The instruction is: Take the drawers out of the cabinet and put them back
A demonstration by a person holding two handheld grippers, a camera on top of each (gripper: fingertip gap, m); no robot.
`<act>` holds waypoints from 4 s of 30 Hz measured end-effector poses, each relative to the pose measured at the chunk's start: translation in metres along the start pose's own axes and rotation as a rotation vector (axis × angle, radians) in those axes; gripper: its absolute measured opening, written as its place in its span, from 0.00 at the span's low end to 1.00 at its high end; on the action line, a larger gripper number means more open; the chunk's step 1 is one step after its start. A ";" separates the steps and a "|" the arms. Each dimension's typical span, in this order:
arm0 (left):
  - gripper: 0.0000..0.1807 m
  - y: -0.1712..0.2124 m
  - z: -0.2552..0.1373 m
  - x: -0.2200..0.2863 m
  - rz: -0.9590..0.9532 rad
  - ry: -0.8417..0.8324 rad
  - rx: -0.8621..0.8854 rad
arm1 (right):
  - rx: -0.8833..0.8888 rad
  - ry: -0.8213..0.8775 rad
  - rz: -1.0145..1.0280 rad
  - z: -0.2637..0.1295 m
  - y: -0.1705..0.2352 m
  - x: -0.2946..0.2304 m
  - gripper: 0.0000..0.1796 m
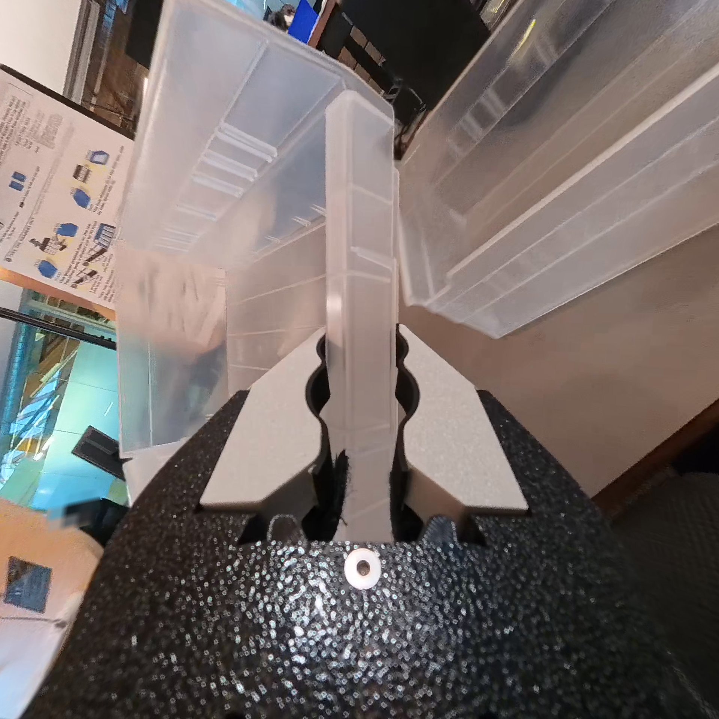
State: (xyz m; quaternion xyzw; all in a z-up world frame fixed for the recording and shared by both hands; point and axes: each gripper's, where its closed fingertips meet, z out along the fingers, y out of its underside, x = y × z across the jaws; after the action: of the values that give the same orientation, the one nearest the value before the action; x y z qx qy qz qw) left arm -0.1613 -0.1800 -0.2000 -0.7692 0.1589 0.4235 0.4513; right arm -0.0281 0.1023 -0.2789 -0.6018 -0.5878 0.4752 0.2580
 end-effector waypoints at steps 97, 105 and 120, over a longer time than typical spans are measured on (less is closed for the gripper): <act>0.27 -0.016 0.071 0.104 -0.115 0.363 0.083 | 0.337 0.851 -0.448 -0.212 0.023 0.082 0.21; 0.19 0.026 0.076 0.076 -0.072 0.242 -0.057 | 0.133 1.058 -0.199 -0.261 0.072 0.123 0.34; 0.10 0.074 0.077 0.035 -0.184 0.046 -0.208 | 0.001 1.006 -0.153 -0.300 0.103 0.135 0.20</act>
State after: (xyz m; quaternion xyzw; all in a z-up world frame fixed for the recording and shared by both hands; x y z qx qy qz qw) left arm -0.2265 -0.1517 -0.2874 -0.8327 0.0533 0.3767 0.4023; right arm 0.2628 0.2868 -0.2804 -0.7112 -0.4329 0.1065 0.5435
